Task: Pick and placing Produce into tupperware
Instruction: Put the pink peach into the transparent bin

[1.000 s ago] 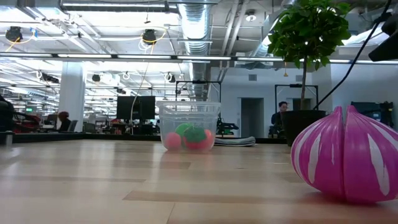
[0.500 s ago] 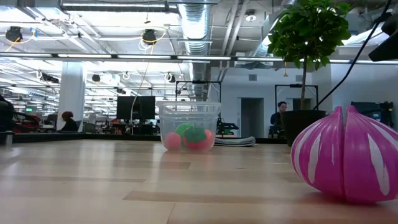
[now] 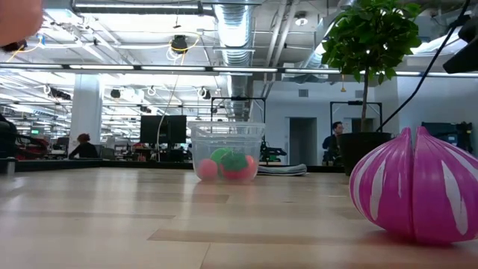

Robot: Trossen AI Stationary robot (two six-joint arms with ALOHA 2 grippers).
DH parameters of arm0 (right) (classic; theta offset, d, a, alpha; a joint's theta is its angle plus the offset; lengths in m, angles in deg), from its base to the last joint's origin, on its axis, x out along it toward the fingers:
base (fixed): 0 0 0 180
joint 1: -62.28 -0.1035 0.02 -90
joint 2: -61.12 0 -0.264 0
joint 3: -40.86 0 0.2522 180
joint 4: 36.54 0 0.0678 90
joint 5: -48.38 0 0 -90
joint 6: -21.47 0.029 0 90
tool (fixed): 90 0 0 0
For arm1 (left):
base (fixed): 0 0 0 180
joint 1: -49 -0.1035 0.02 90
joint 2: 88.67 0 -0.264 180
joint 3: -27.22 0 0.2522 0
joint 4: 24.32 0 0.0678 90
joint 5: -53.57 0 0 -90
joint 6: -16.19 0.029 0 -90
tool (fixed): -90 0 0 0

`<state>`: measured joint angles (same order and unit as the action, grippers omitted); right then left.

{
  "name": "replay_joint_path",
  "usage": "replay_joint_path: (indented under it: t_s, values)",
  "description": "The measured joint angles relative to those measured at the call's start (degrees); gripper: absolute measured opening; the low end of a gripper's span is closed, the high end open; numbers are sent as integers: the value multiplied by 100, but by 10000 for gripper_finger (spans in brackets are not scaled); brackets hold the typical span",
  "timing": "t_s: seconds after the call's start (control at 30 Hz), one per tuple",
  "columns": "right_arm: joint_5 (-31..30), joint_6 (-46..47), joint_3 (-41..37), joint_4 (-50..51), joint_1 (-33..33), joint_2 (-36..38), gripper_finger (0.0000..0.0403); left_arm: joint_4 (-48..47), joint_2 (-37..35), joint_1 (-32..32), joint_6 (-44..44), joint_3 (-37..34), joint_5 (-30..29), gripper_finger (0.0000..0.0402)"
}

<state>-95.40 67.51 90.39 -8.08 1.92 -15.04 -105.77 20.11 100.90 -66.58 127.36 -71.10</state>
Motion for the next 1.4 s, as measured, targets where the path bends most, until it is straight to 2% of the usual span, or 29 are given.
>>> replay_joint_path:
  t_s: [0.33,0.6,0.97,1.4]
  values:
    - [20,0,0,-2,0,0,306,-541,0,-194,362,136,-843,245]
    - [106,0,0,-2,0,0,306,-548,0,-431,836,136,-1563,239]
    - [129,44,-68,-24,-2,-2,306,-451,0,-776,1402,136,-2200,243]
    - [127,48,-70,-24,0,-1,306,-423,0,-967,1488,136,-3143,244]
